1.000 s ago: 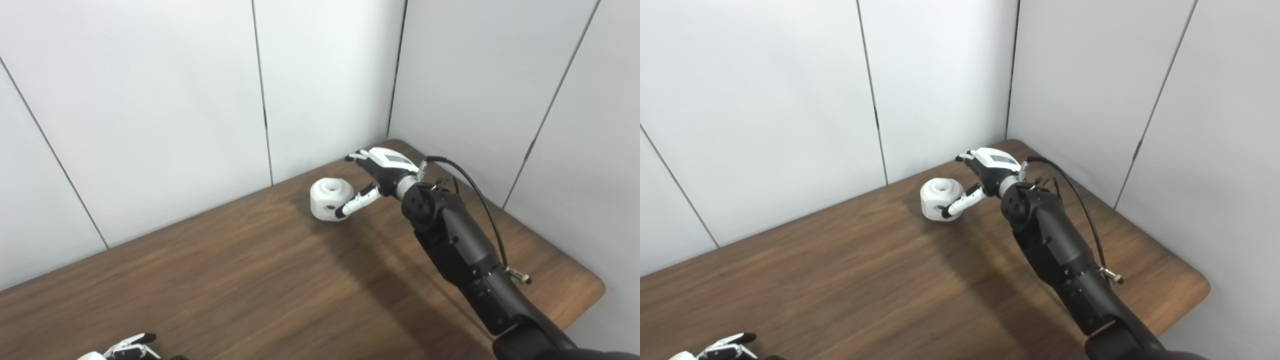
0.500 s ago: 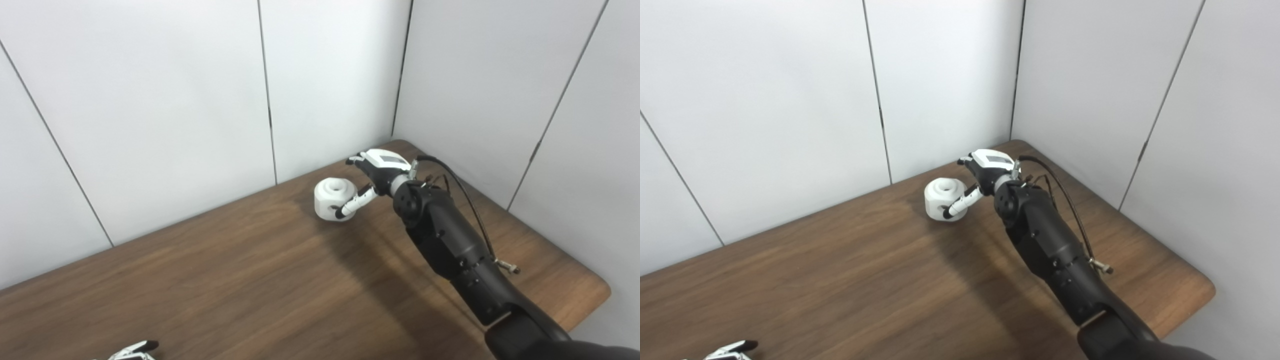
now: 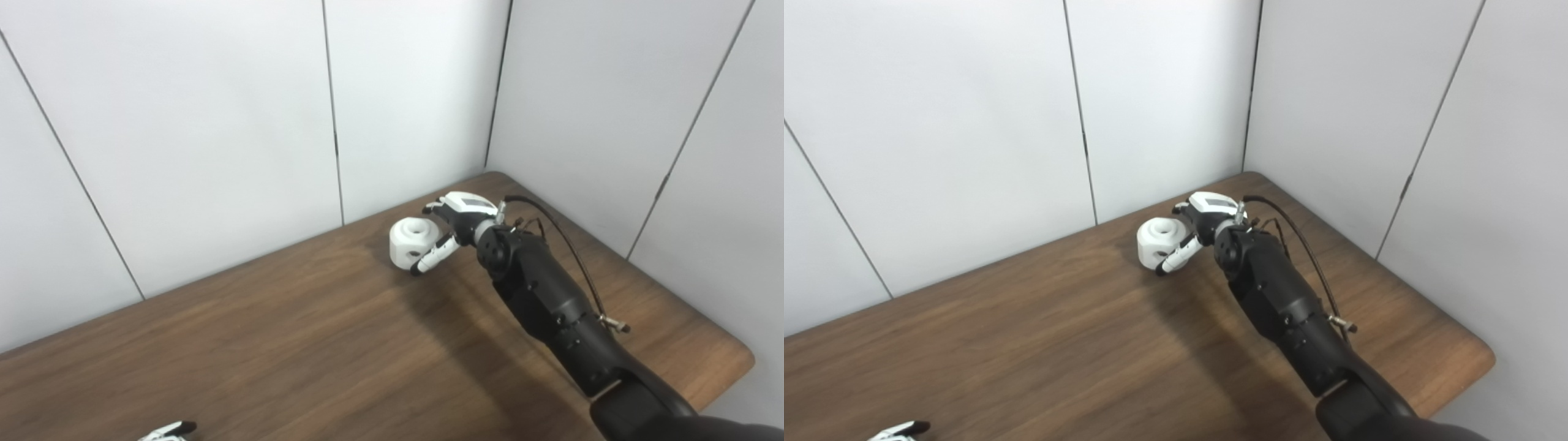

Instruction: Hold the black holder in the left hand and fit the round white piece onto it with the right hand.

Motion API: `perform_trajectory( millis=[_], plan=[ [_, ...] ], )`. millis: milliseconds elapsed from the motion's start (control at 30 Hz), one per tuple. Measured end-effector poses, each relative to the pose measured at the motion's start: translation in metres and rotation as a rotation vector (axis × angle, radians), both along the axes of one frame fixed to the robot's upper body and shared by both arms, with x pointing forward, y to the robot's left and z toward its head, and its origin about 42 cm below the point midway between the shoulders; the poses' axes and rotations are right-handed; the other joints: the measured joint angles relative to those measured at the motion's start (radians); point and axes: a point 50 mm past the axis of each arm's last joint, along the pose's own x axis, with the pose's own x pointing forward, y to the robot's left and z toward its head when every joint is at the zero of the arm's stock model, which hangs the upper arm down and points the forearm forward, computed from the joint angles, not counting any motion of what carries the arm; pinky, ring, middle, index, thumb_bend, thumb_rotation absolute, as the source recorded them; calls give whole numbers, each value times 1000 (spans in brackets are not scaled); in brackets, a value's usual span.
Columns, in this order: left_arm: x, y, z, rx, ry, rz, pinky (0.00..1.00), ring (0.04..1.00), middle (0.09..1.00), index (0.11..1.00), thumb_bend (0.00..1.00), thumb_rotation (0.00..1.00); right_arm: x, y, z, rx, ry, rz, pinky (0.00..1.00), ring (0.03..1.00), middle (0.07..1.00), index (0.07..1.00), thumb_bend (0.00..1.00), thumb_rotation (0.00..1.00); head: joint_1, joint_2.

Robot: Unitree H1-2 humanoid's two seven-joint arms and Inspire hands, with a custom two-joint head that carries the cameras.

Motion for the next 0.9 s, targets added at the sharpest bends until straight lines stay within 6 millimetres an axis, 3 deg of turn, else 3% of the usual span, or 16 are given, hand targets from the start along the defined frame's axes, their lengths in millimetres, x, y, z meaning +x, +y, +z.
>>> perform_trajectory(
  millis=[67, 133, 267, 667, 900],
  plan=[
    [-1, 1, 0, -3, 3, -1, 800, 857, 844, 483, 514, 38, 0, 2, 0, -29, -56, -3, 761, 924, 861, 508, 565, 177, 0, 0],
    [-1, 1, 1, -6, 6, -2, 798, 857, 845, 483, 515, 38, 1, 4, -1, -53, -112, -6, 760, 916, 836, 487, 524, 151, 0, 0],
    [0, 2, 1, -12, 10, -1, 801, 856, 844, 483, 515, 38, 2, 6, -2, -62, -161, 0, 804, 926, 835, 482, 513, 146, 3, -2],
    [0, 2, 0, -13, 6, -1, 799, 853, 839, 483, 514, 38, -1, 10, -1, -57, -162, 25, 807, 936, 851, 482, 512, 148, 0, -5],
    [2, 0, 1, -14, 9, -2, 843, 872, 852, 483, 514, 37, -7, 9, 1, -41, -169, 35, 794, 929, 843, 481, 514, 147, 17, 26]
  ],
)
